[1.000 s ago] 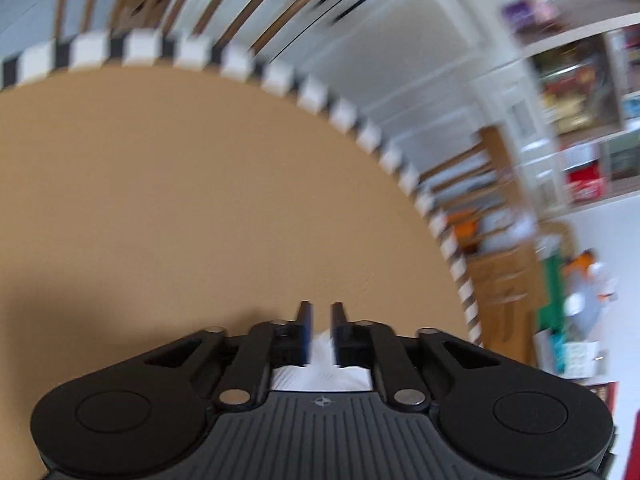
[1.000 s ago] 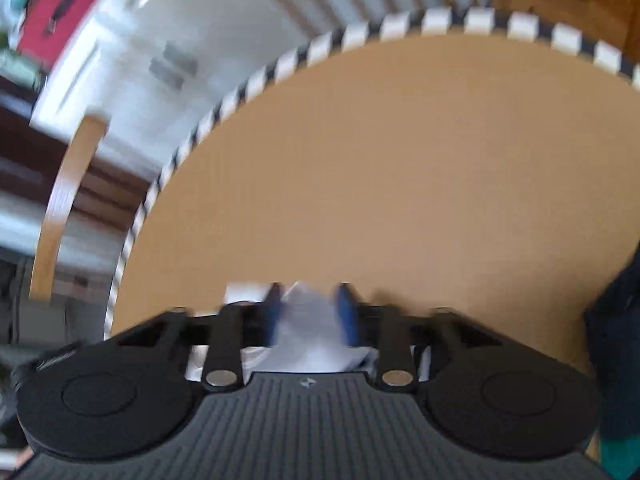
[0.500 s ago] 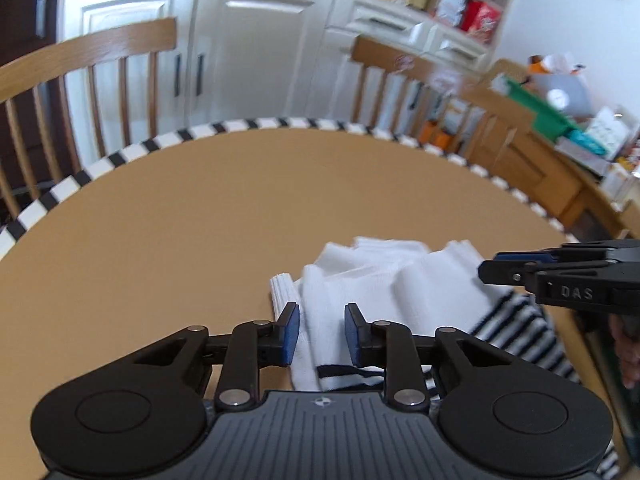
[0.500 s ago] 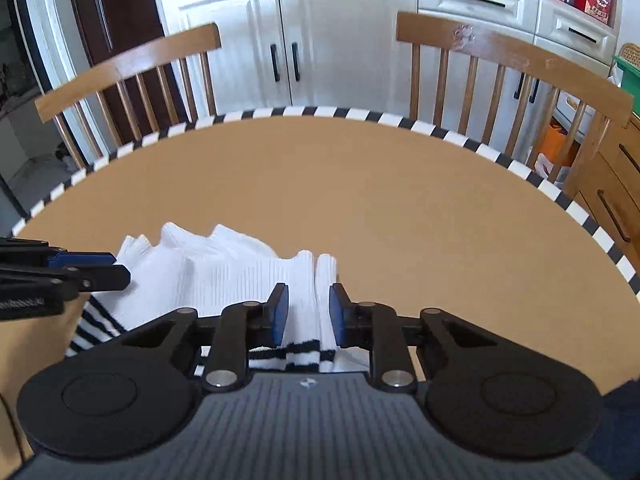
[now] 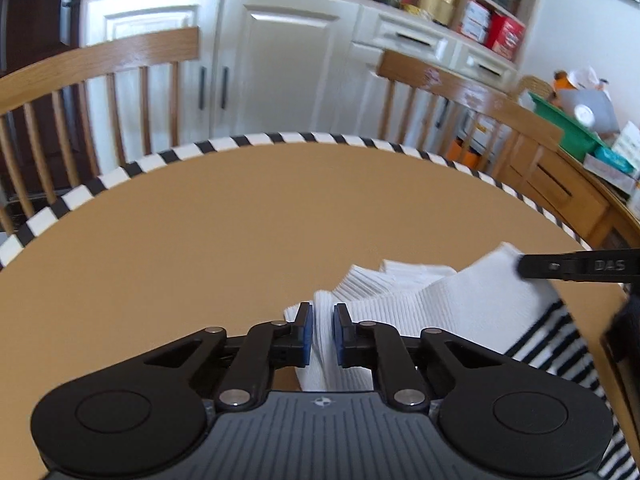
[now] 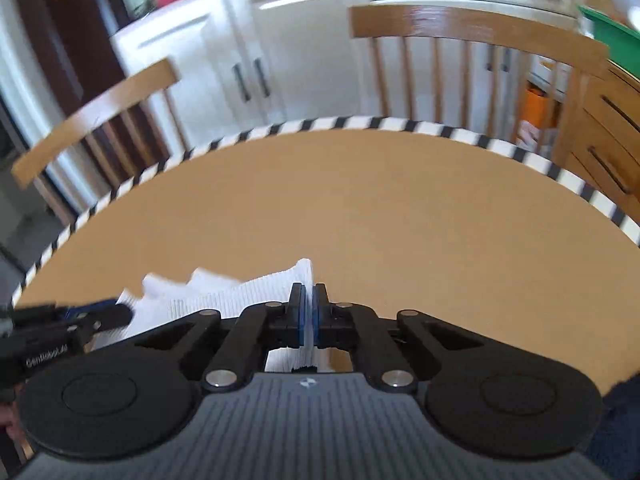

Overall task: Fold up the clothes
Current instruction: 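Pinch and press the new folded edge with both grippers, then release, then move both open grippers to the sides of the folded shirt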

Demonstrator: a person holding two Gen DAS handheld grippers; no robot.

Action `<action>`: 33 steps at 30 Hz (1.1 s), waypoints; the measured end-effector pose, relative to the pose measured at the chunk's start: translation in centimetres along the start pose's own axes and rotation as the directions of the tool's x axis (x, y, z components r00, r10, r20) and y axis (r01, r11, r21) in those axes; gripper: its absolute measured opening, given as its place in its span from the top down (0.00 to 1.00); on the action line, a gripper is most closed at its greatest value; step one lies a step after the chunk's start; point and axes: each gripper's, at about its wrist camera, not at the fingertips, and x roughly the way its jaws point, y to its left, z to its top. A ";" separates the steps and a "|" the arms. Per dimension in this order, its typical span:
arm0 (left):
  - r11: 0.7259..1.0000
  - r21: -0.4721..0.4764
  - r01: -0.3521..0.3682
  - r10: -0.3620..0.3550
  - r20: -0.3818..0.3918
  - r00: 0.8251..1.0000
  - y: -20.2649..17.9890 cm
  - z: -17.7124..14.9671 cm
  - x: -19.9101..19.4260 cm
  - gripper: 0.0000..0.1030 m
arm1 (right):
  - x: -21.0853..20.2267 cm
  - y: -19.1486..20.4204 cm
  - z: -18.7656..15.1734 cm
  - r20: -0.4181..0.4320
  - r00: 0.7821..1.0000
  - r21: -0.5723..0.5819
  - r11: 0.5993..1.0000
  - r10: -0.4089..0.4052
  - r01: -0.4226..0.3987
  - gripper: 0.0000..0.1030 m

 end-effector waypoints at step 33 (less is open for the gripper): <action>0.993 0.120 -0.021 0.042 -0.172 0.984 -4.6 -12.1 -13.2 0.91 | -11.7 2.3 -16.5 -0.068 0.998 0.081 0.997 0.005 0.001 0.87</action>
